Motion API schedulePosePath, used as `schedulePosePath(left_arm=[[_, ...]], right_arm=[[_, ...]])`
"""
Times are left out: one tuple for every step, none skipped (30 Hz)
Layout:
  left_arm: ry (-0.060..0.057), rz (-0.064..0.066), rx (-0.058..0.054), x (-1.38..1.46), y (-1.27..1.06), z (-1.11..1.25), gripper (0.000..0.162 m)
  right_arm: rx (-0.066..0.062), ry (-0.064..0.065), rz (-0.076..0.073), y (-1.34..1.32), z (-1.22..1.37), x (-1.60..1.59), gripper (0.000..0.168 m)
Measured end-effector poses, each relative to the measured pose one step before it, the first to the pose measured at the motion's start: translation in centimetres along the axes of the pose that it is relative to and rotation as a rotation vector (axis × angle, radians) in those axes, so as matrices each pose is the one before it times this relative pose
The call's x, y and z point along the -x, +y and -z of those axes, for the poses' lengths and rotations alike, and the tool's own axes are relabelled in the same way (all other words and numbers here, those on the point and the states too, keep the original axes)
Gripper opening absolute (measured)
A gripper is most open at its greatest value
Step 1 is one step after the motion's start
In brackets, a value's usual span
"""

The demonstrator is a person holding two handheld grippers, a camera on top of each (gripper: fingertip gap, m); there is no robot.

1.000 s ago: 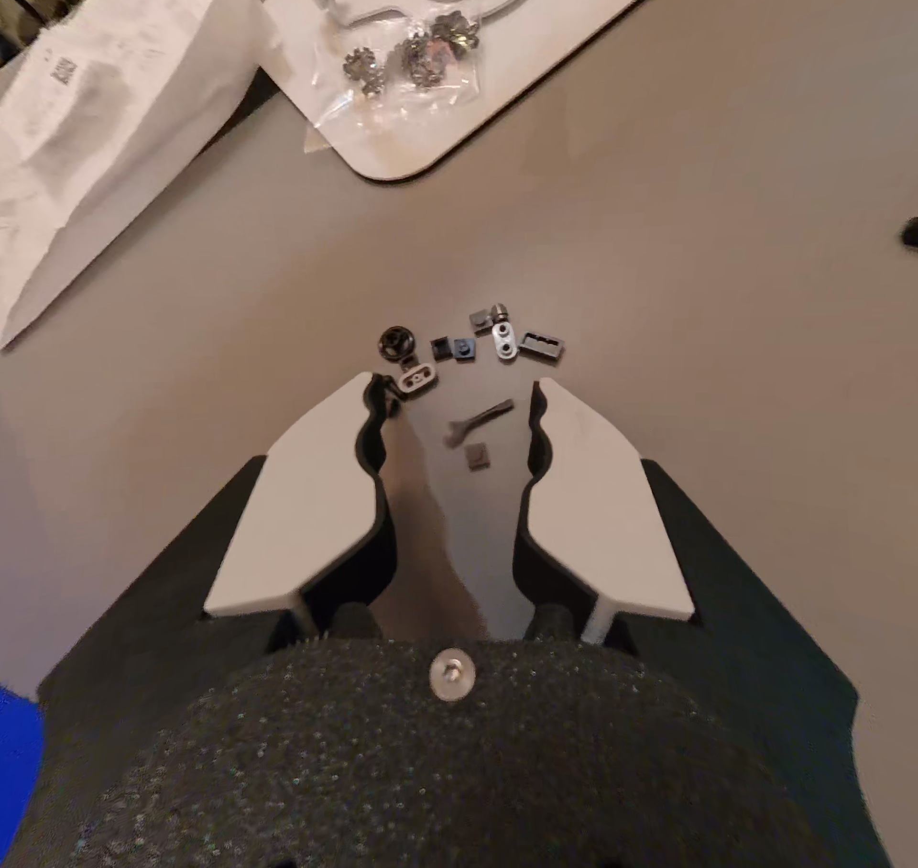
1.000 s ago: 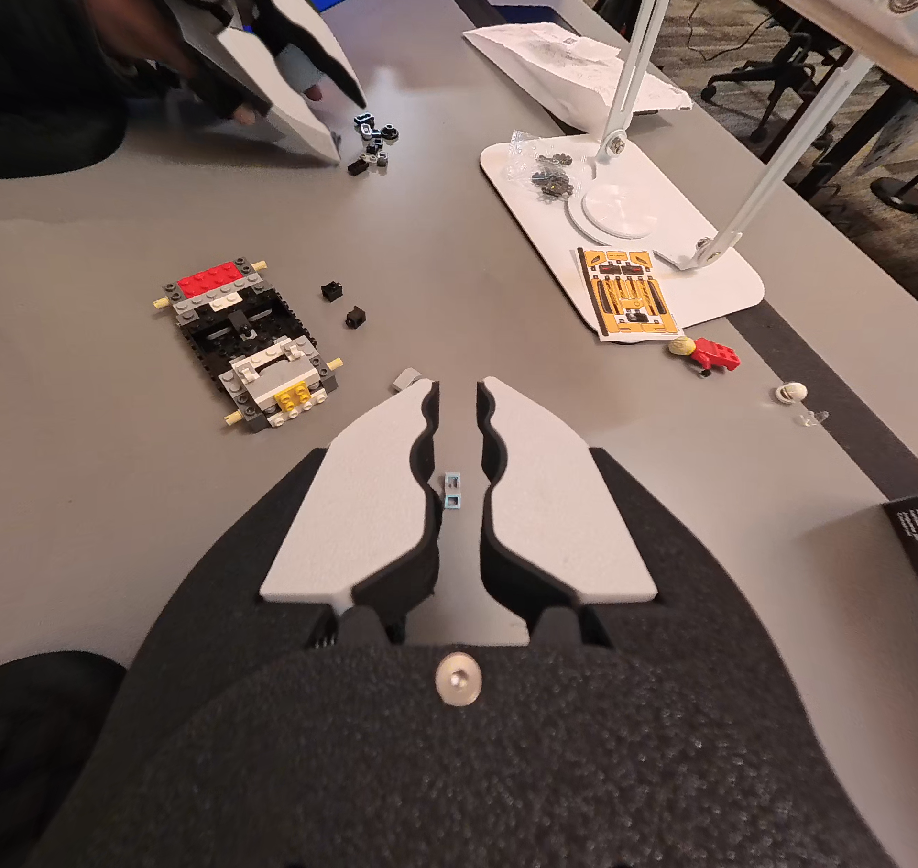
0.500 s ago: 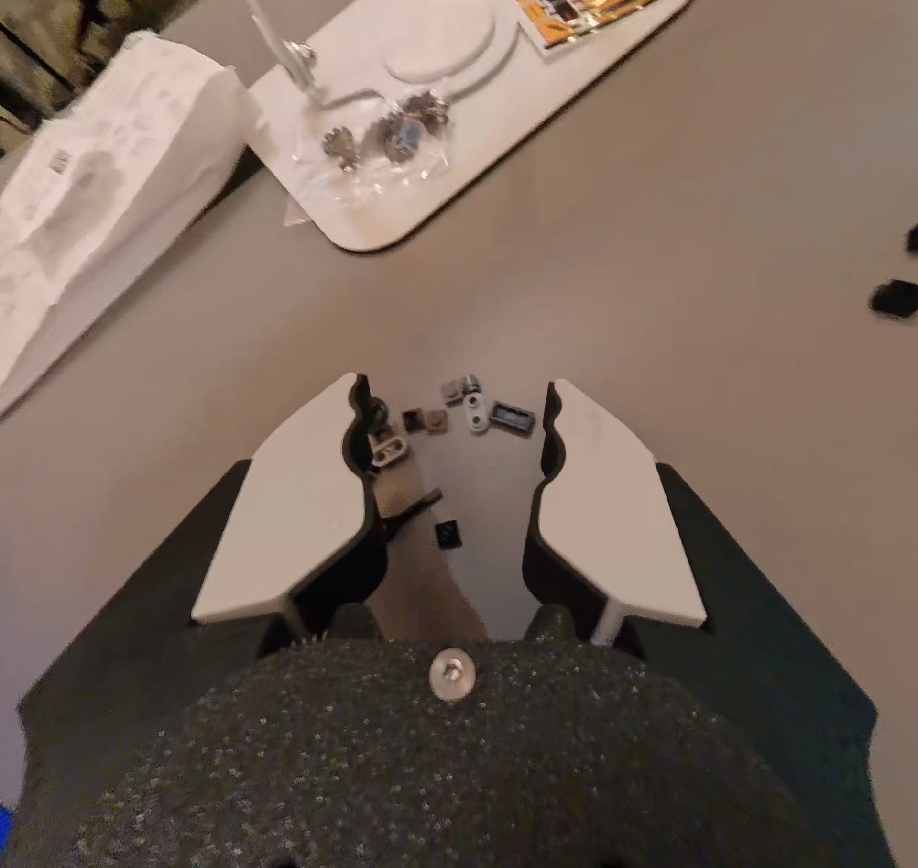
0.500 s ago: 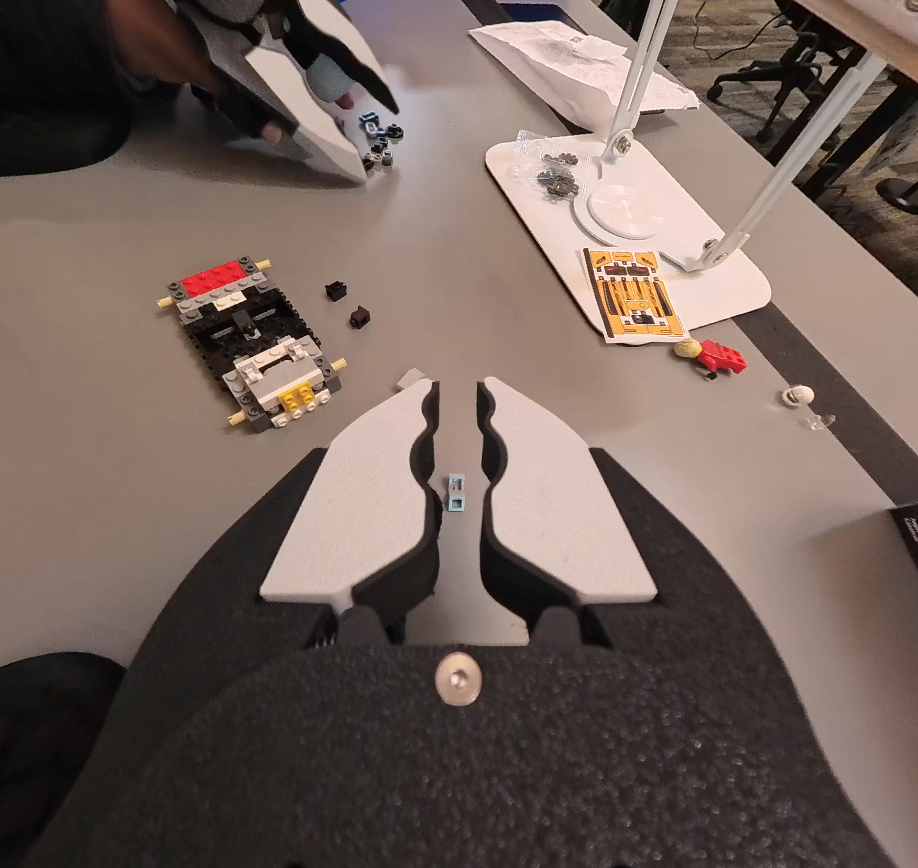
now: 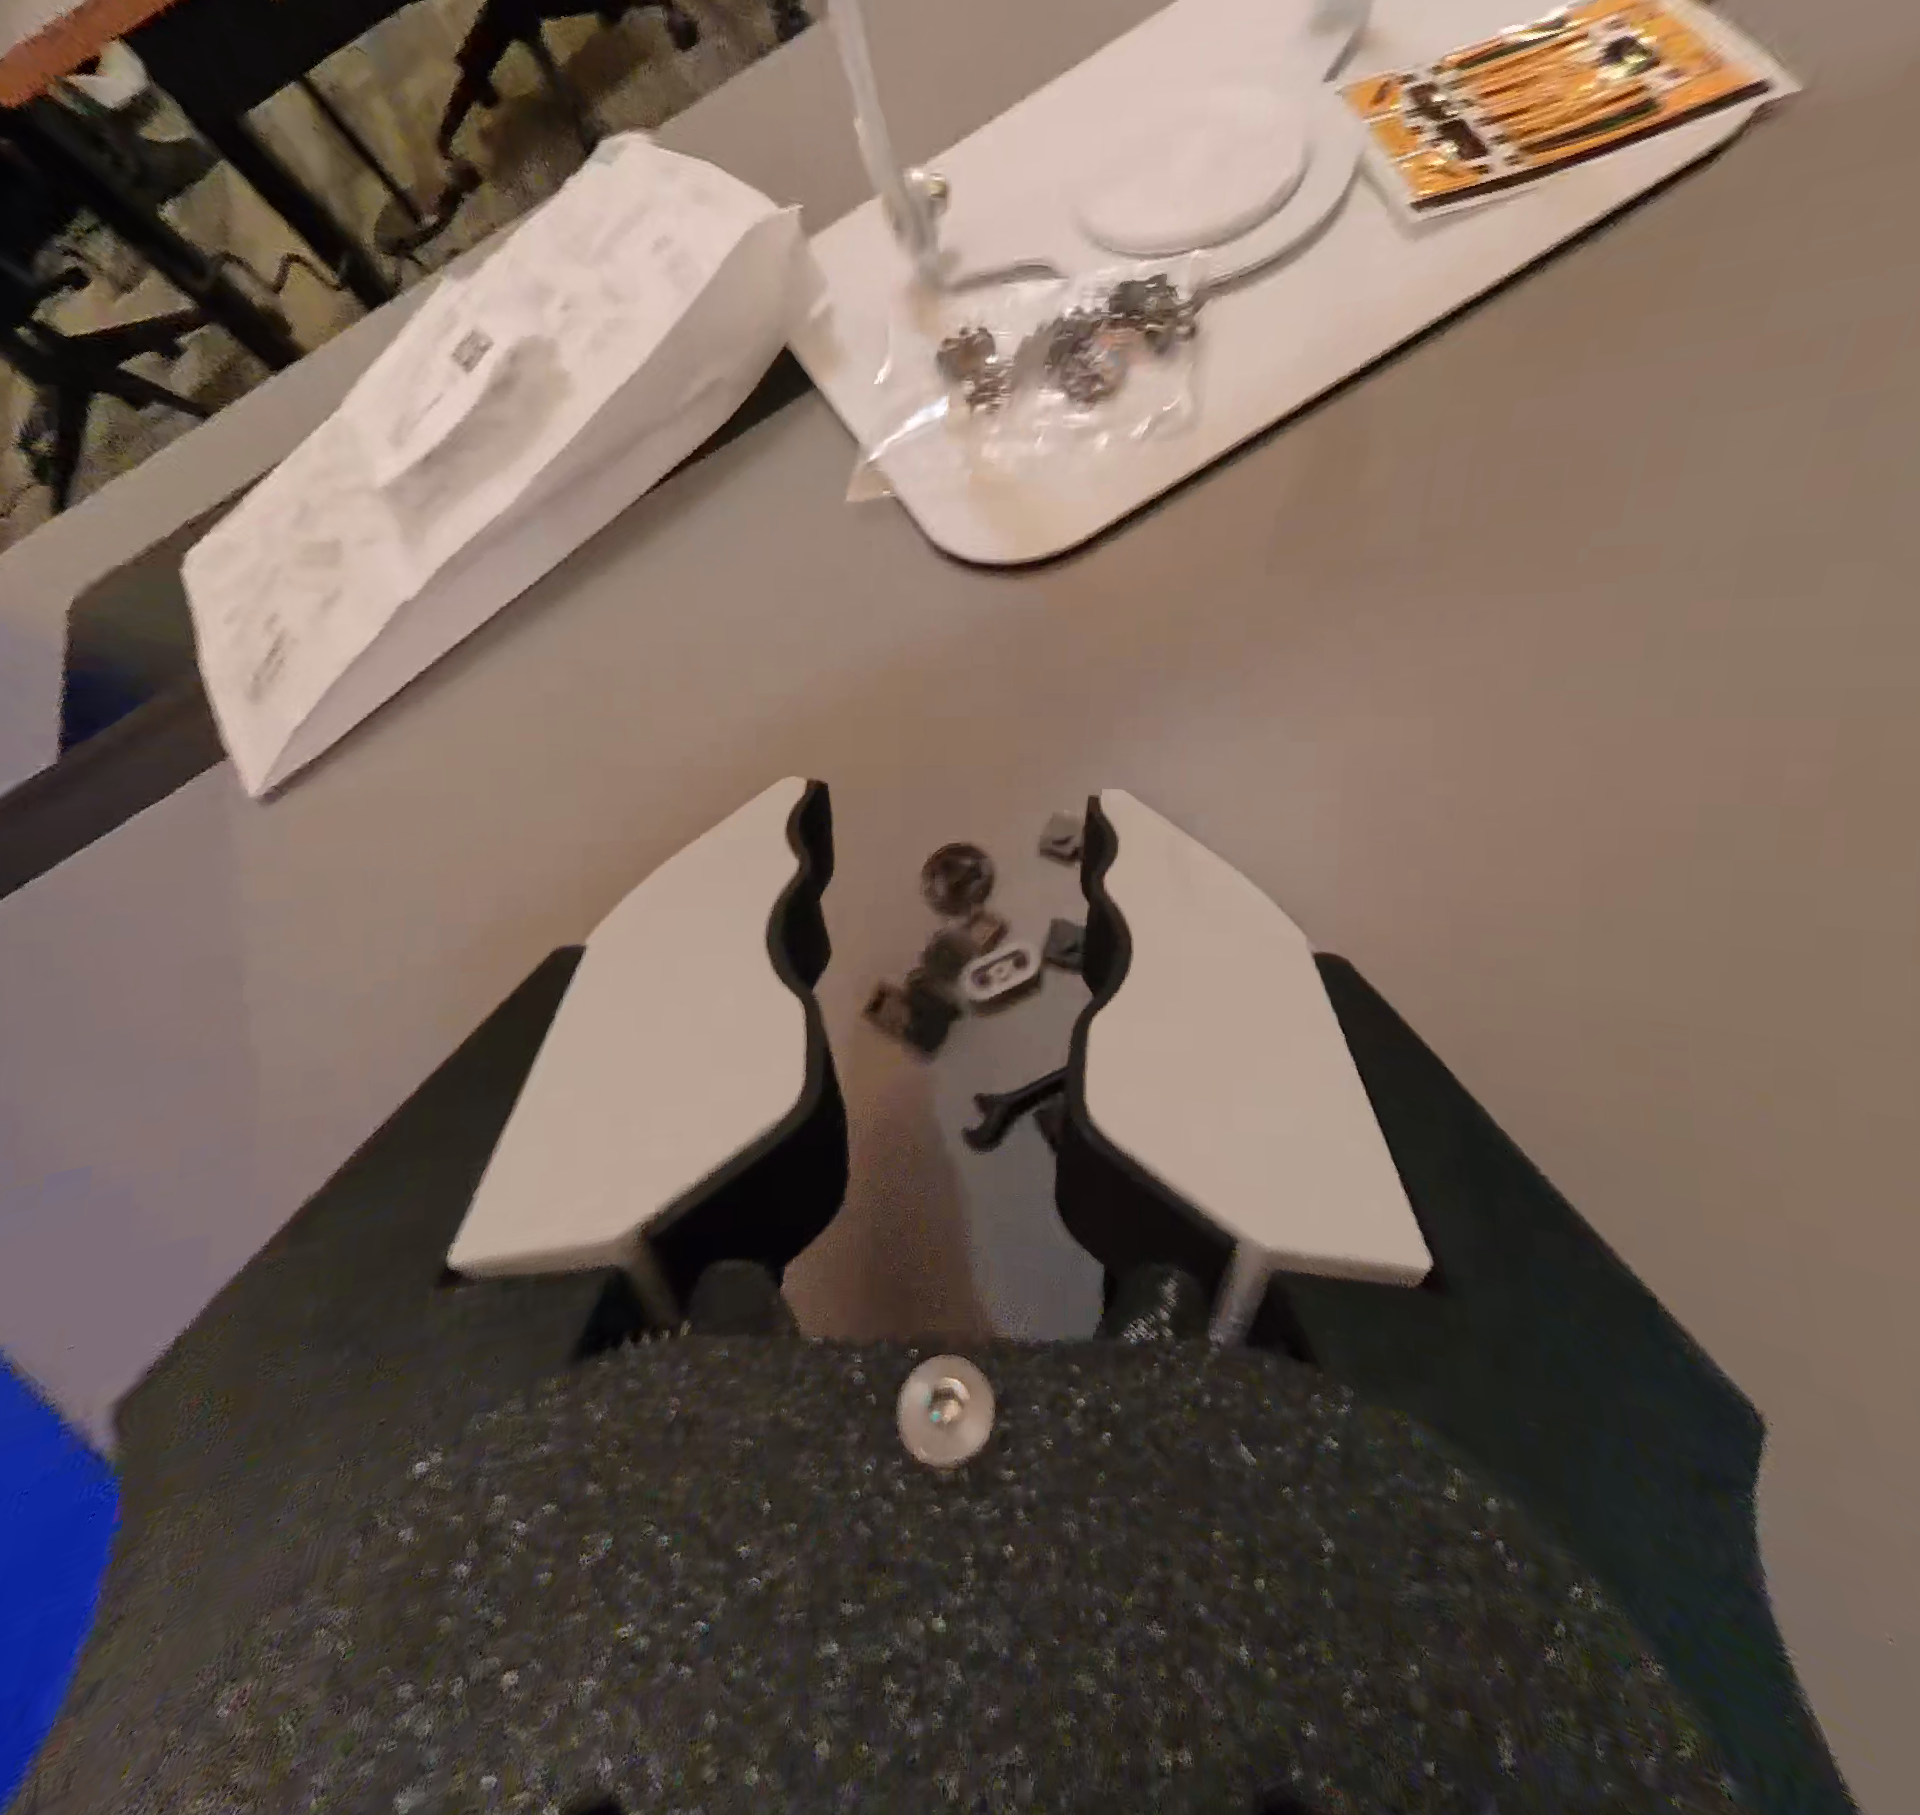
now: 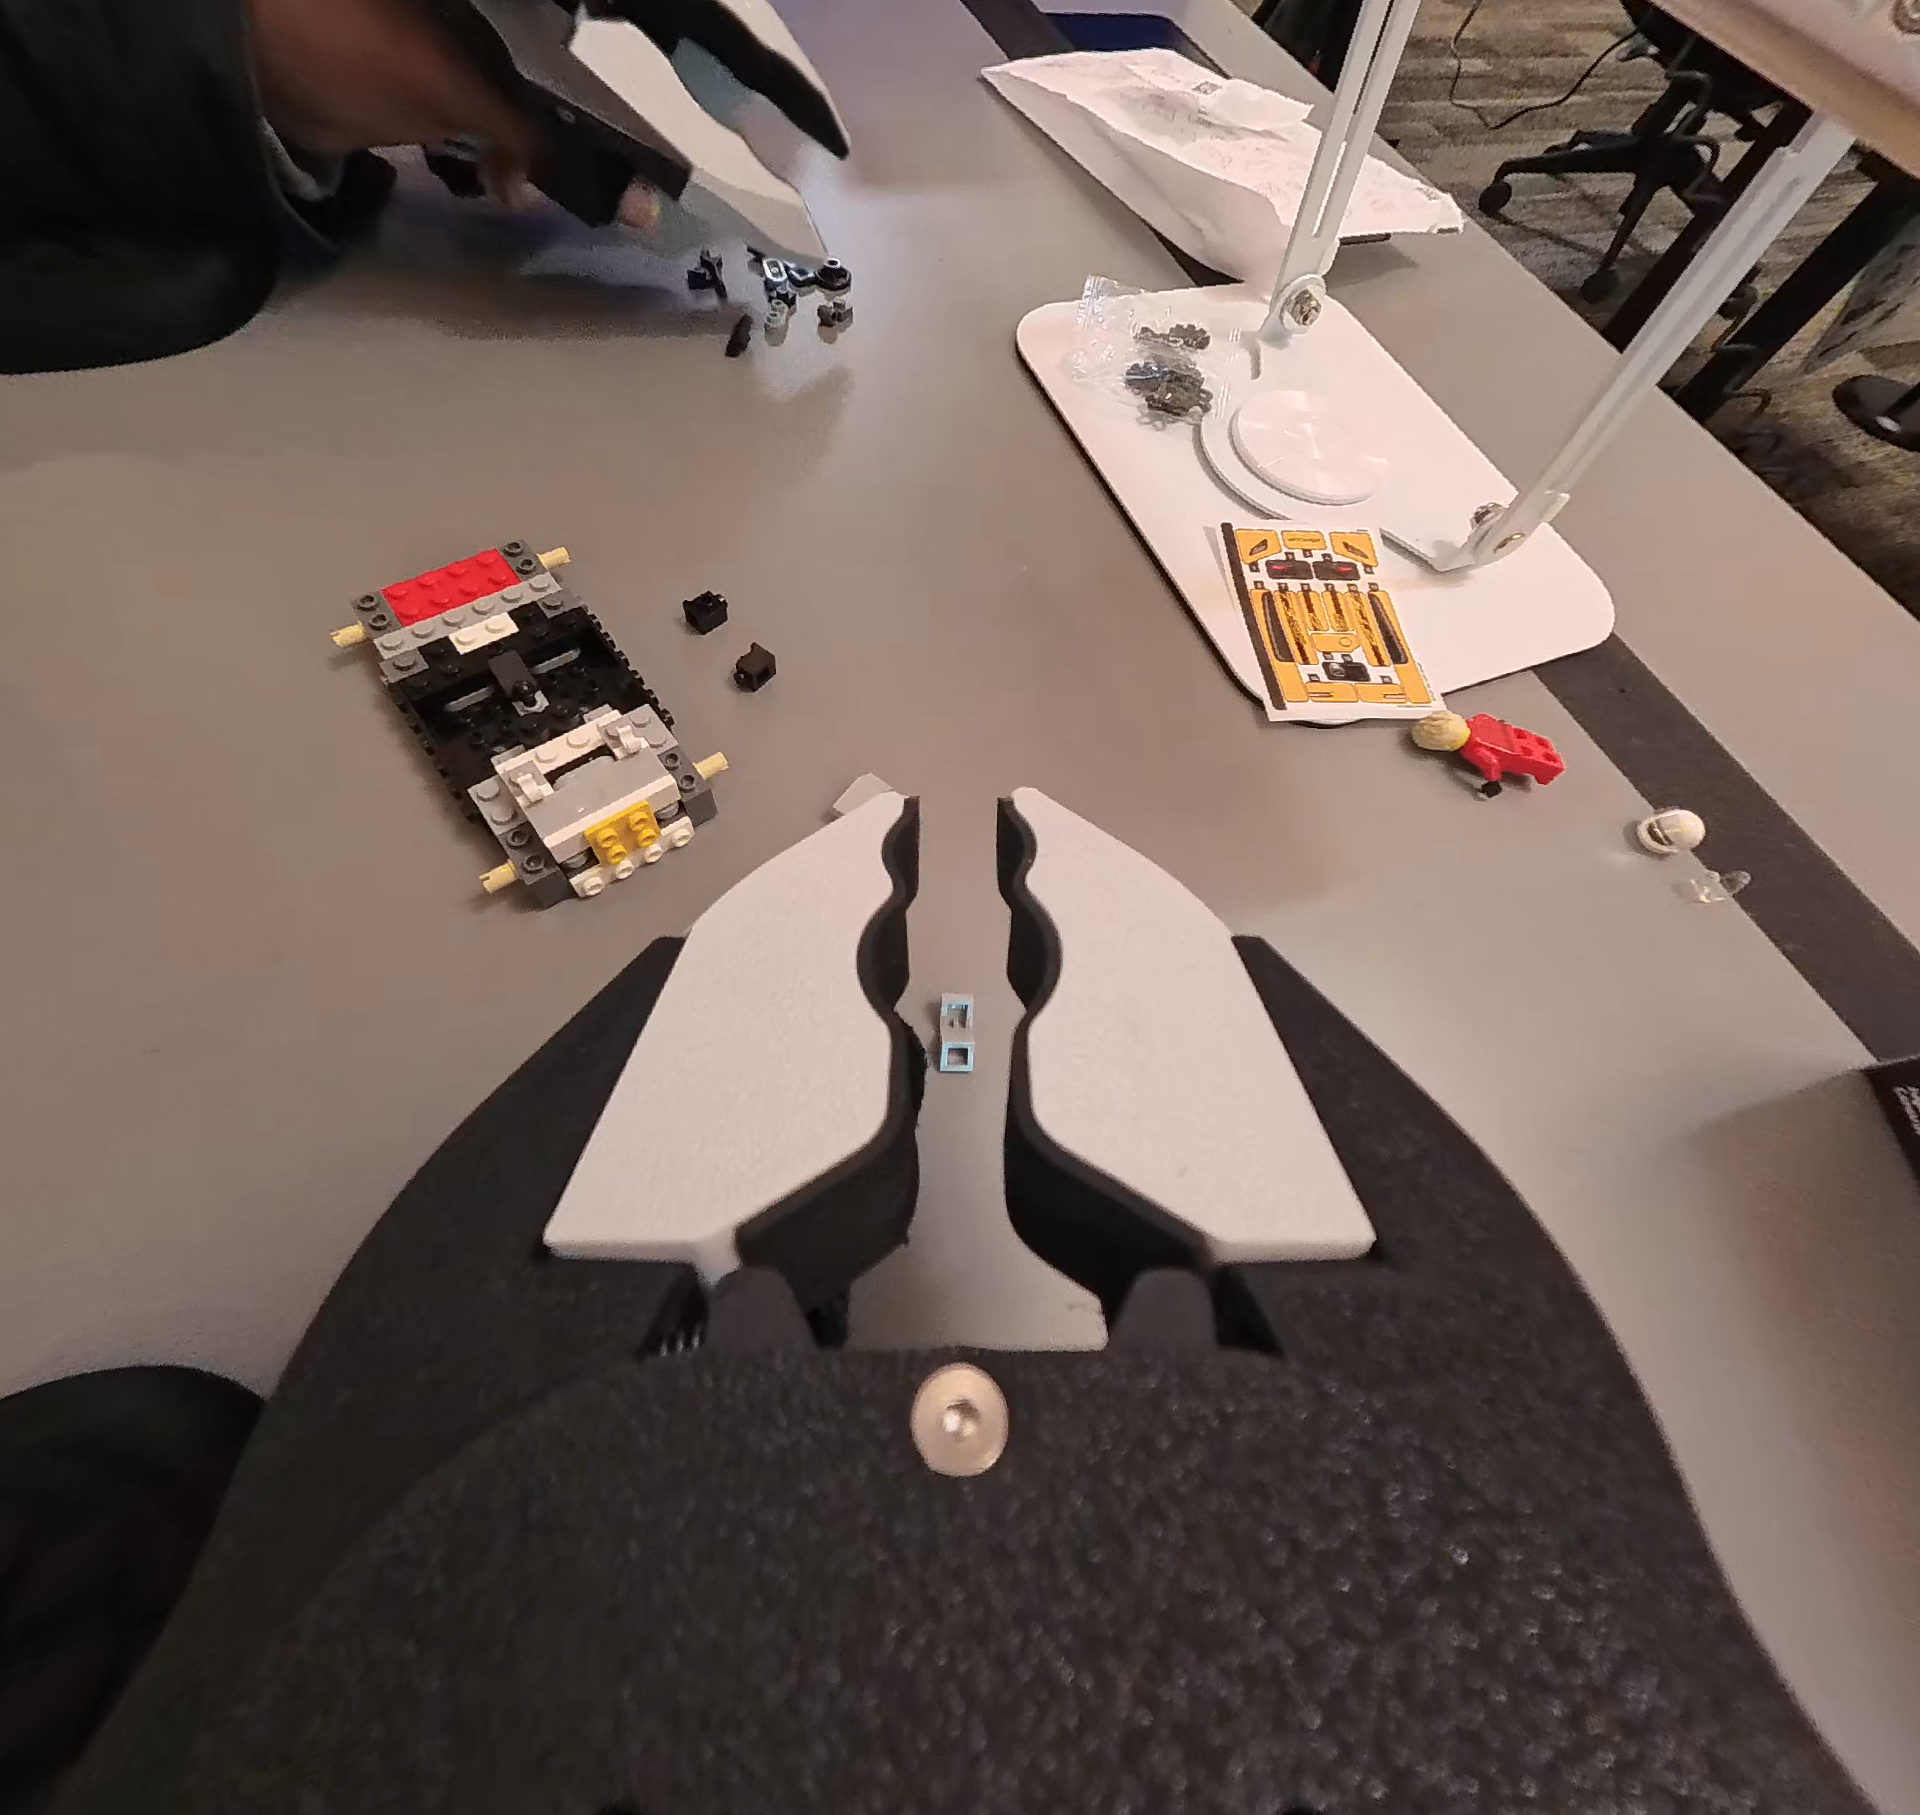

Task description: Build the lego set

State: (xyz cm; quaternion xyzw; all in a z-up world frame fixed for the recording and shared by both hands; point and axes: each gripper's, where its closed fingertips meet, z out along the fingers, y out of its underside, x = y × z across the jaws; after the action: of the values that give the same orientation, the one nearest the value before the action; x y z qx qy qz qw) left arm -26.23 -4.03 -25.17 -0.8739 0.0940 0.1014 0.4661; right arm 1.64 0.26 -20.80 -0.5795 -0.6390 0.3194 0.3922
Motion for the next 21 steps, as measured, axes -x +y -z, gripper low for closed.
schedulePosePath(left_arm=[[0.0159,0.0014,0.0075,-0.340,-0.062,-0.282,0.048],[0.0076,-0.0088,0.0107,-0.198,0.036,-0.354,0.049],[0.0040,-0.0133,0.0152,-0.113,0.070,-0.382,0.049],[-0.0038,-0.0126,0.0243,0.067,0.204,-0.383,0.049],[-0.0114,-0.0121,0.0306,0.227,0.327,-0.340,0.046],[-0.0149,-0.0115,0.0285,0.290,0.336,-0.238,0.044],[-0.0170,-0.0058,0.0117,0.341,0.162,-0.083,0.039],[-0.0220,-0.0034,0.0149,0.458,0.265,-0.011,0.037],[-0.0267,0.0019,0.0125,0.590,0.316,0.028,0.035],[-0.0205,0.0100,0.0061,0.543,0.252,0.081,0.034],[-0.0119,0.0191,-0.0066,0.440,0.049,0.189,0.034],[0.0040,0.0193,-0.0206,0.165,-0.246,0.322,0.034],[0.0241,0.0097,-0.0344,-0.236,-0.507,0.472,0.037],[0.0383,-0.0028,-0.0388,-0.601,-0.576,0.547,0.041],[0.0497,-0.0094,-0.0284,-0.900,-0.406,0.522,0.044],[0.0552,-0.0082,-0.0180,-1.053,-0.216,0.386,0.047],[0.0471,-0.0036,0.0012,-0.934,0.108,0.144,0.051],[0.0422,-0.0061,0.0220,-0.819,0.417,-0.077,0.056],[0.0223,-0.0135,0.0341,-0.477,0.611,-0.254,0.058],[0.0037,-0.0247,0.0324,-0.173,0.590,-0.322,0.059],[-0.0083,-0.0155,-0.0004,0.028,0.068,-0.144,0.057]], right_arm=[[0.0013,-0.0019,-0.0008,0.033,-0.046,0.025,0.013],[0.0015,-0.0011,0.0000,0.047,-0.039,0.030,0.013],[0.0014,-0.0010,0.0005,0.042,-0.026,0.024,0.013],[0.0005,0.0000,0.0006,0.000,-0.004,0.015,0.013],[-0.0007,0.0009,0.0000,-0.009,0.030,-0.033,0.013],[-0.0011,0.0011,-0.0009,-0.017,0.040,-0.041,0.013],[-0.0012,0.0019,-0.0013,-0.011,0.047,-0.068,0.013],[-0.0017,0.0021,-0.0018,-0.007,0.038,-0.076,0.013],[-0.0009,0.0007,-0.0021,0.017,0.012,-0.042,0.013],[0.0008,-0.0007,-0.0015,0.040,-0.010,-0.007,0.013],[0.0018,-0.0006,0.0003,0.066,-0.034,0.012,0.013],[0.0026,-0.0012,0.0011,0.040,-0.043,0.041,0.013],[0.0016,-0.0006,0.0014,0.030,-0.028,0.021,0.013],[0.0000,0.0004,0.0008,-0.011,0.006,0.007,0.013],[-0.0006,0.0012,-0.0006,-0.017,0.036,-0.035,0.013],[-0.0013,0.0018,-0.0012,-0.005,0.042,-0.056,0.013],[-0.0011,0.0014,-0.0014,-0.008,0.035,-0.049,0.013],[-0.0005,0.0003,-0.0016,0.016,0.008,-0.021,0.013],[0.0007,-0.0010,-0.0008,0.032,-0.020,0.003,0.013],[0.0024,-0.0012,0.0009,0.044,-0.036,0.033,0.013],[0.0021,-0.0004,0.0023,0.025,-0.019,0.030,0.013]])
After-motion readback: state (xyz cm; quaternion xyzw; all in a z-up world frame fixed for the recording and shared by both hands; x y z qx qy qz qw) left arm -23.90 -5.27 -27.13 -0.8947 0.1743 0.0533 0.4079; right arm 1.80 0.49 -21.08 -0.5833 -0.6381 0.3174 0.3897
